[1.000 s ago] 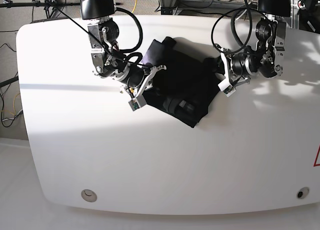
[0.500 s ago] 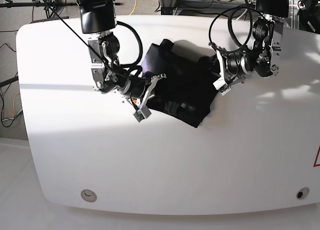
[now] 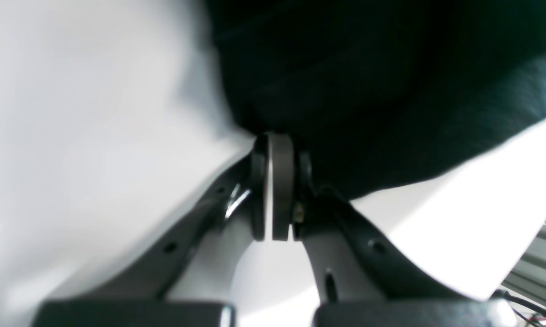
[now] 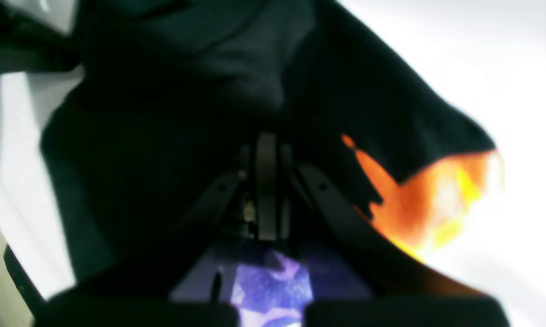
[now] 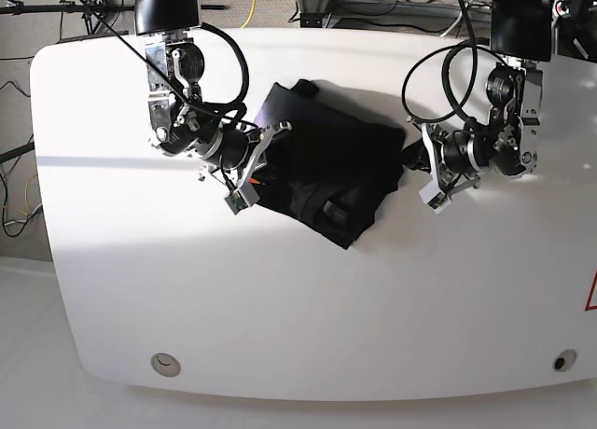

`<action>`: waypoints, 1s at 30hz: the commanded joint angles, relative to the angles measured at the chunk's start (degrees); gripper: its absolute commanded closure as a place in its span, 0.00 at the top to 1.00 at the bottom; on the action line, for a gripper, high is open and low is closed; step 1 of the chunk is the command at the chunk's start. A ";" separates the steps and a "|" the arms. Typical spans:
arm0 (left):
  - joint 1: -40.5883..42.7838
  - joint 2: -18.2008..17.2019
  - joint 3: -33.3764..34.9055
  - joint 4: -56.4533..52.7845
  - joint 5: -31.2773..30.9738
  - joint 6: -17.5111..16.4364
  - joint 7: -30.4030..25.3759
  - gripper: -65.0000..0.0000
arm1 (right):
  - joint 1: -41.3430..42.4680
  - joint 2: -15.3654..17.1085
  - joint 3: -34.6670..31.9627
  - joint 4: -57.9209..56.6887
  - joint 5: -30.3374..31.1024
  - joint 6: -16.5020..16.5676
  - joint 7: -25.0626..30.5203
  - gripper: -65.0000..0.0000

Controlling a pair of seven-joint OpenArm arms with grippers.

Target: Fold the T-shirt properly

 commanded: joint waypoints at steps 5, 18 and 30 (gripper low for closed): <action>-1.54 0.48 0.67 -0.50 1.47 -0.28 -0.63 0.00 | -2.60 -4.09 3.19 5.62 1.70 -0.44 2.44 0.00; -6.89 -0.62 0.76 -9.72 2.04 -0.28 -1.36 0.00 | -4.35 -5.45 0.50 2.77 -1.22 0.06 4.82 0.00; -9.27 -0.70 1.23 -12.12 5.18 -0.28 -1.50 0.00 | -3.20 -5.45 0.08 0.23 -3.39 0.00 6.77 0.00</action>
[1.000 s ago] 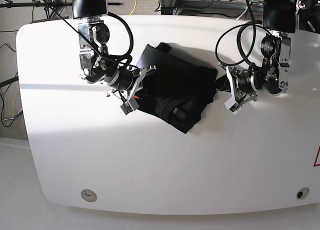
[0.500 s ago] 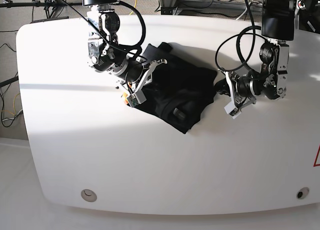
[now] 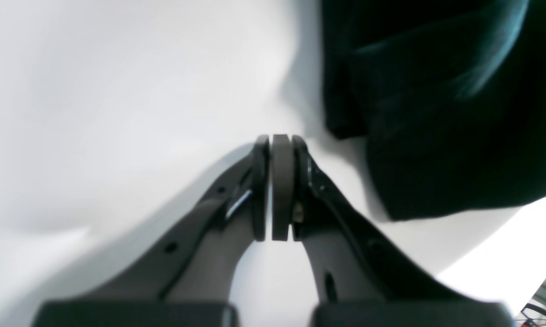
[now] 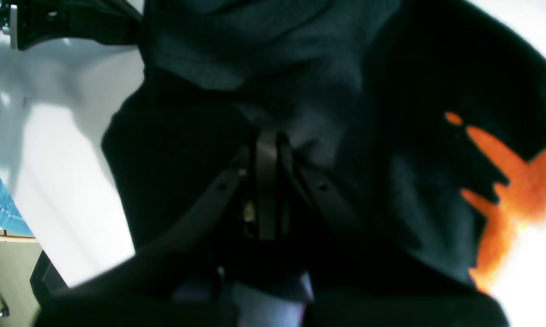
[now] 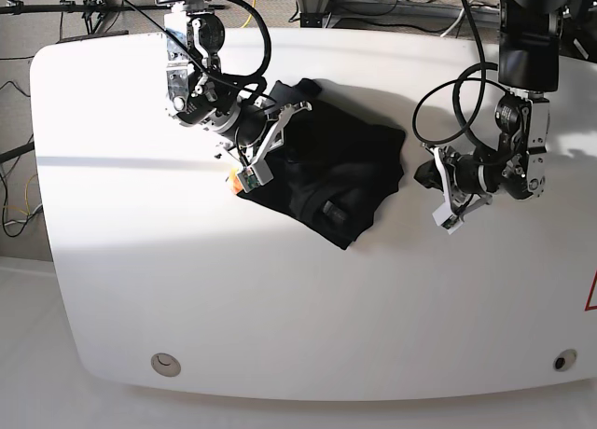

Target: Fold the T-shirt properly

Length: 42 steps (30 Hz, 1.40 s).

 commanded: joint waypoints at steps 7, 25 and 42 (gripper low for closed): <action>0.89 2.09 -1.53 3.19 3.95 0.10 0.02 0.00 | 7.23 0.55 -0.27 -9.29 -0.19 0.25 4.81 0.00; 8.24 -0.19 -9.47 22.66 1.84 0.10 1.95 0.02 | 13.41 0.04 -0.91 -0.89 0.33 -0.22 -6.21 0.01; 15.68 9.65 -2.89 23.21 1.24 0.10 -0.61 0.01 | 19.26 2.20 -1.01 -11.88 0.60 -0.25 0.66 0.02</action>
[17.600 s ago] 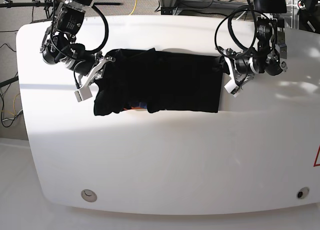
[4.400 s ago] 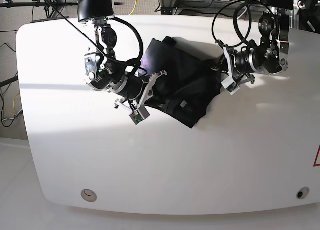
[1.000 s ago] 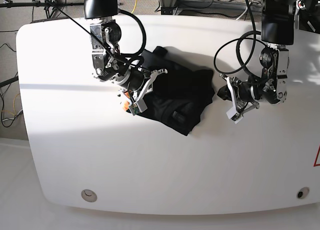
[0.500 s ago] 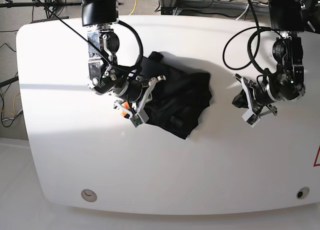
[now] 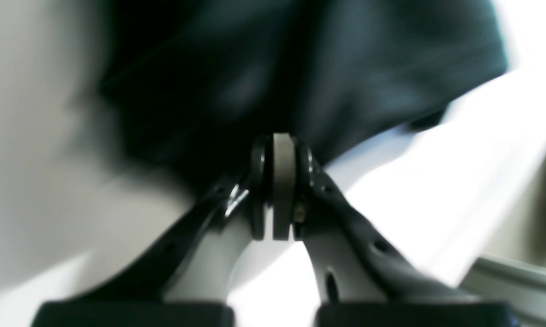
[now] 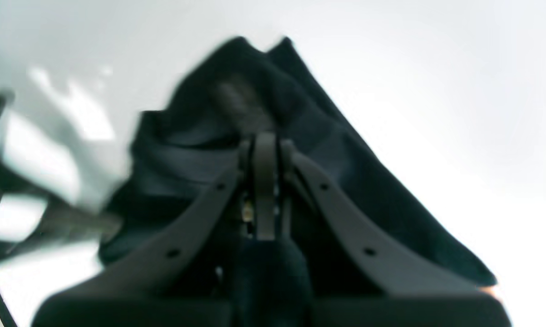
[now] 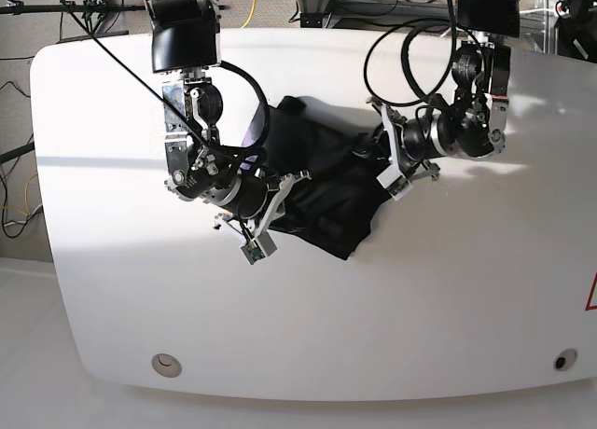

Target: Fold the T-shirt properly

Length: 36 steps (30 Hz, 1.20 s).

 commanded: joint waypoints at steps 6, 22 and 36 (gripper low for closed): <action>3.02 -1.04 -0.11 0.96 1.09 0.16 -2.46 0.01 | 2.35 1.86 0.47 -5.36 0.81 0.01 3.46 0.02; 2.01 -1.58 -0.16 -0.26 2.10 0.16 -1.24 0.01 | 4.59 1.86 -0.67 -13.24 0.67 -1.13 5.65 0.01; -1.43 -0.93 0.22 -6.67 4.19 0.16 -0.39 0.00 | 2.46 3.70 -1.18 -12.53 -2.84 -1.38 4.16 0.00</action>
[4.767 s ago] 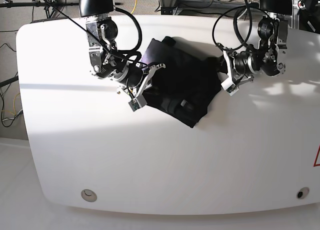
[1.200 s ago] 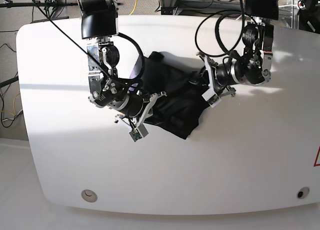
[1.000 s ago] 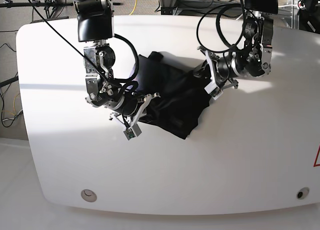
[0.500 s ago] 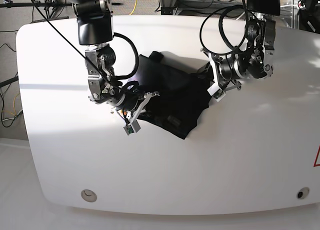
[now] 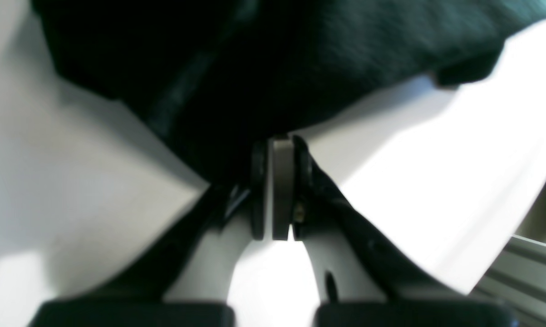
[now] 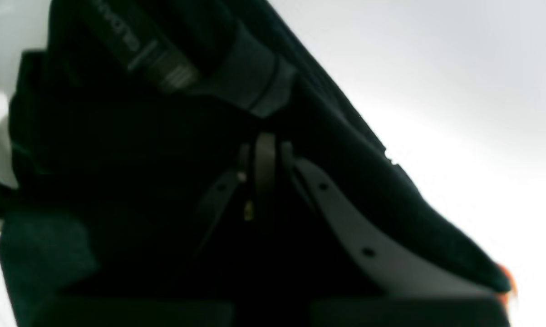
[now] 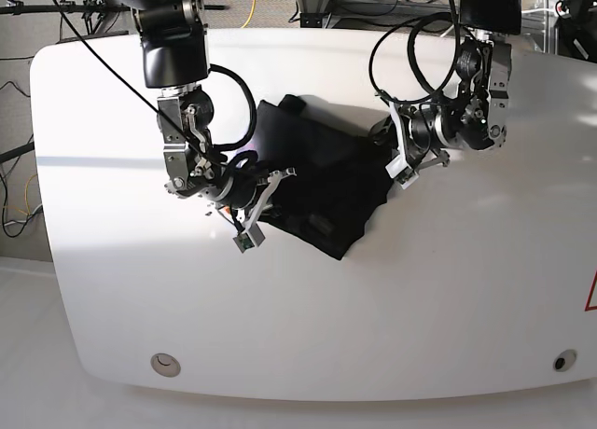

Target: Fold the T-shirt properly

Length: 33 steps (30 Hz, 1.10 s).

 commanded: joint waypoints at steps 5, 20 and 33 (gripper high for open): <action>-2.69 0.02 0.50 -4.64 0.56 -0.08 -0.94 0.00 | -2.15 0.47 0.56 1.19 -1.38 0.10 -0.29 0.00; -5.28 -0.06 5.00 -6.57 0.05 -0.08 -2.58 0.00 | -8.79 -2.49 1.66 9.37 -0.13 -0.12 -3.89 0.00; -6.62 0.43 2.95 -8.25 0.20 -0.08 -1.91 0.00 | -11.75 -3.19 3.42 16.54 -0.03 -0.17 -5.39 0.00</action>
